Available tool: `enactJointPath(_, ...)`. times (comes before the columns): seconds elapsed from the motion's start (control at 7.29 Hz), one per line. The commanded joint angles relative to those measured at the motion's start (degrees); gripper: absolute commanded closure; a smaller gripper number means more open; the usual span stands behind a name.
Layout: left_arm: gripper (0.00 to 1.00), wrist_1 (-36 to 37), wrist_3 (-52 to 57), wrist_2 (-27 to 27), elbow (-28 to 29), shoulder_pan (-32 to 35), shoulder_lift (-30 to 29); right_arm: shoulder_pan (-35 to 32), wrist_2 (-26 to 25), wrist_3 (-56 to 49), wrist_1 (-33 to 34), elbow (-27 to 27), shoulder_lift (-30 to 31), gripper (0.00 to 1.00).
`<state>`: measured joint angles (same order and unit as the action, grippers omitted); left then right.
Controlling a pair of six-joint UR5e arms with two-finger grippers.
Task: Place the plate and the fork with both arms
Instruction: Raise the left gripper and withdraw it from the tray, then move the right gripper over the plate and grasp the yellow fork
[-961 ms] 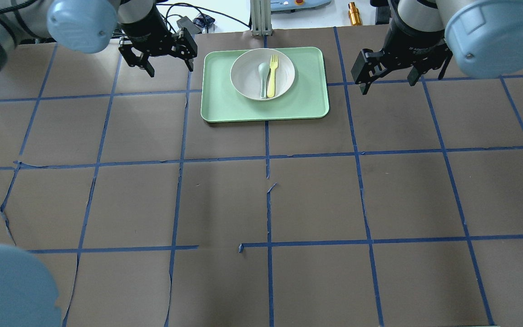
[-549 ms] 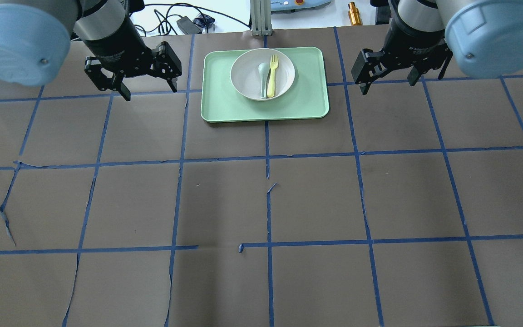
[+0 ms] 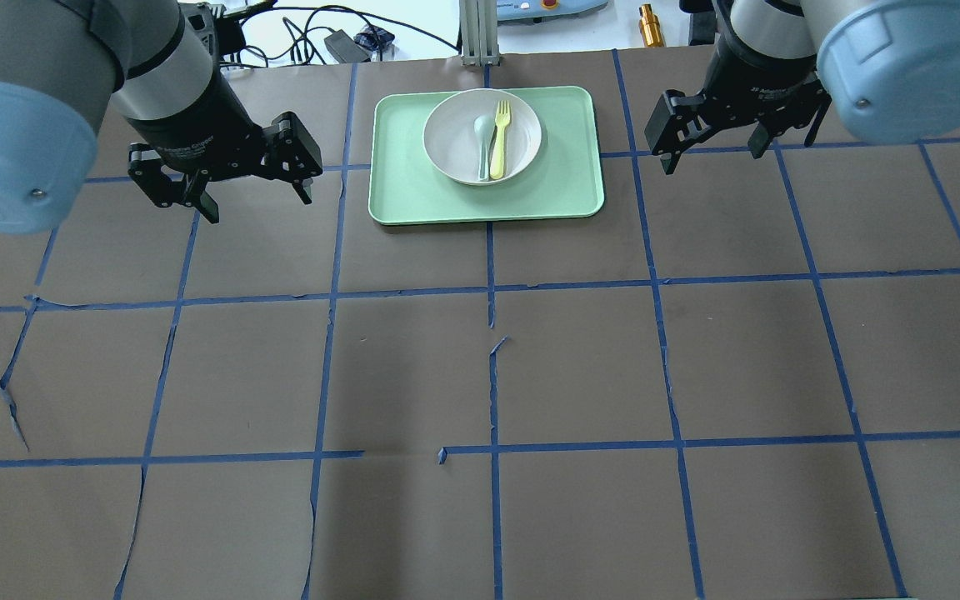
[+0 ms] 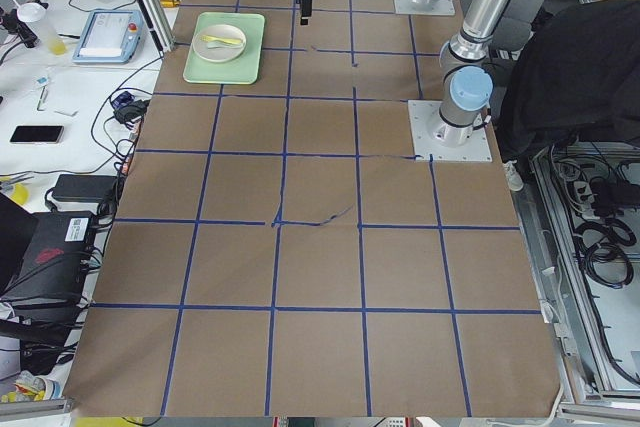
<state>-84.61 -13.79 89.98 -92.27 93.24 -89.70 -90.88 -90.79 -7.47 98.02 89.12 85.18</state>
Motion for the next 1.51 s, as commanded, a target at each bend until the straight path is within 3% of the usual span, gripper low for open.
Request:
enactJointPath(0.0,0.00,-0.03,-0.10,0.02,-0.37,0.10,0.05,0.00,0.00,0.00,-0.02,0.00,0.16,0.00)
enactJointPath(0.41,0.00,-0.12,-0.01,0.02,-0.55,0.18,0.40,-0.26,-0.18,-0.52,0.59,-0.09,-0.36,0.00)
enactJointPath(0.55,0.00,-0.12,-0.01,0.10,-0.55,0.18,0.49,-2.18,-0.96,-0.09,7.03,-0.87,-4.28,0.00)
enactJointPath(0.69,0.00,-0.12,-0.10,0.11,-0.55,0.18,0.31,-4.98,-0.27,0.17,9.27,-3.14,-9.37,0.00)
enactJointPath(0.96,0.00,-0.12,-0.10,0.19,-0.55,0.18,0.31,-9.82,-0.18,10.05,16.73,-14.09,-26.03,0.00)
enactJointPath(1.24,0.00,-0.12,-0.19,0.11,-1.59,0.18,-0.04,-11.25,-0.18,10.81,16.24,-29.19,-39.41,0.00)
enactJointPath(1.37,0.00,-0.12,-0.19,0.19,-2.56,0.36,-0.04,-11.34,-0.09,10.98,16.24,-33.70,-43.56,0.02)
